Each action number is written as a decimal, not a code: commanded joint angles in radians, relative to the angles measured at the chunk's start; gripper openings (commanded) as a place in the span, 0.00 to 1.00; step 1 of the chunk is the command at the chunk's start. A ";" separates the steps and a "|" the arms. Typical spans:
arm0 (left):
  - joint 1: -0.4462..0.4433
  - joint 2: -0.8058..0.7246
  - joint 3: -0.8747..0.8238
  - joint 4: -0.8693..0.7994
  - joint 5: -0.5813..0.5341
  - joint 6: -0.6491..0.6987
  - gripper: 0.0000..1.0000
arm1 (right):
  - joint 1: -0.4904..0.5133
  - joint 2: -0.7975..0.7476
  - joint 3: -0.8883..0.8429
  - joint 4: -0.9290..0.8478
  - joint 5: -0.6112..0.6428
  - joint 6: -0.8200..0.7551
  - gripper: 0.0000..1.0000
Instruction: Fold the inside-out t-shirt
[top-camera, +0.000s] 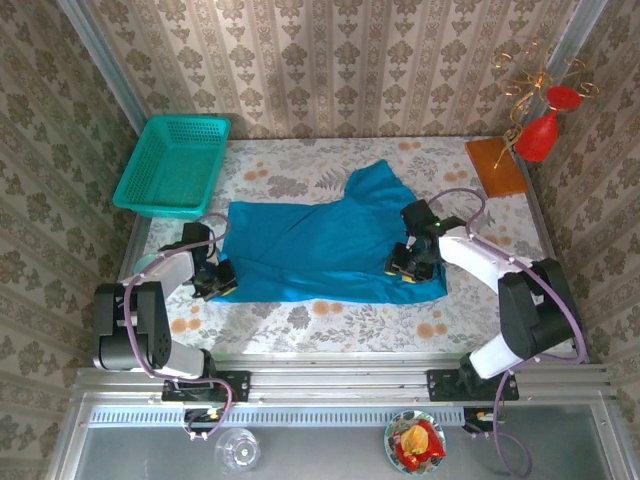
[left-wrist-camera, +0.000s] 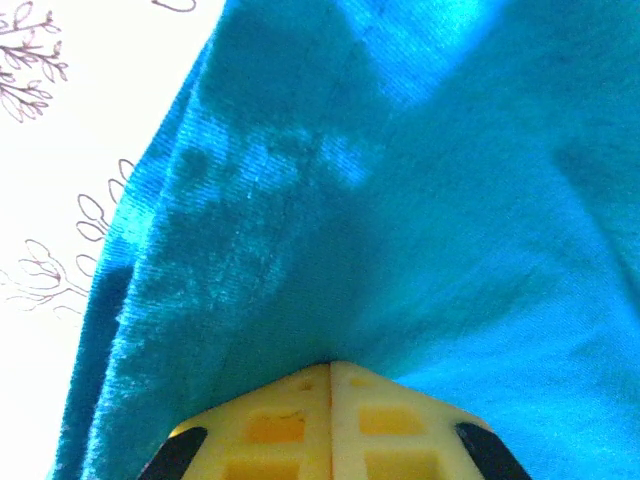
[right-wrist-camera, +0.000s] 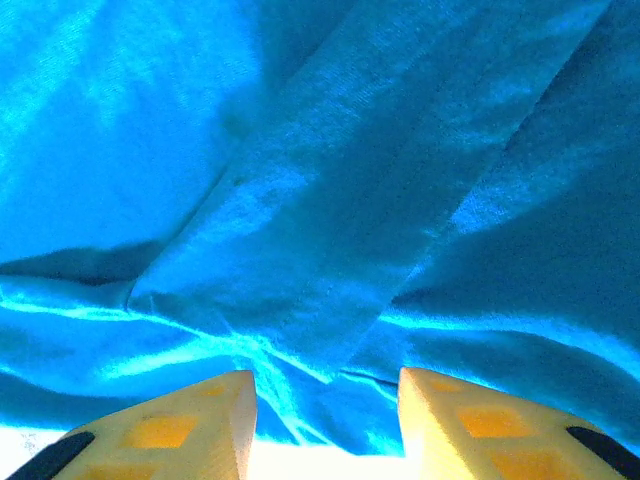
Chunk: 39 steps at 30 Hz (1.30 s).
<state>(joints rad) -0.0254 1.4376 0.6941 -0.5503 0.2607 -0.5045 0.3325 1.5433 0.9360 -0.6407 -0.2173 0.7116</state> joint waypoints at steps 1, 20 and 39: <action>0.006 -0.011 0.002 -0.060 -0.038 -0.002 0.09 | 0.009 0.034 -0.035 0.059 -0.010 0.103 0.44; 0.005 -0.017 -0.001 -0.062 -0.042 -0.005 0.09 | 0.013 0.038 0.043 0.176 -0.033 0.149 0.00; 0.006 -0.028 0.001 -0.072 -0.061 -0.004 0.10 | -0.036 0.227 0.405 -0.069 0.076 -0.134 0.43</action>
<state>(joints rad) -0.0254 1.4288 0.6941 -0.5728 0.2375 -0.5041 0.3241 1.8187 1.3247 -0.6079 -0.2047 0.6800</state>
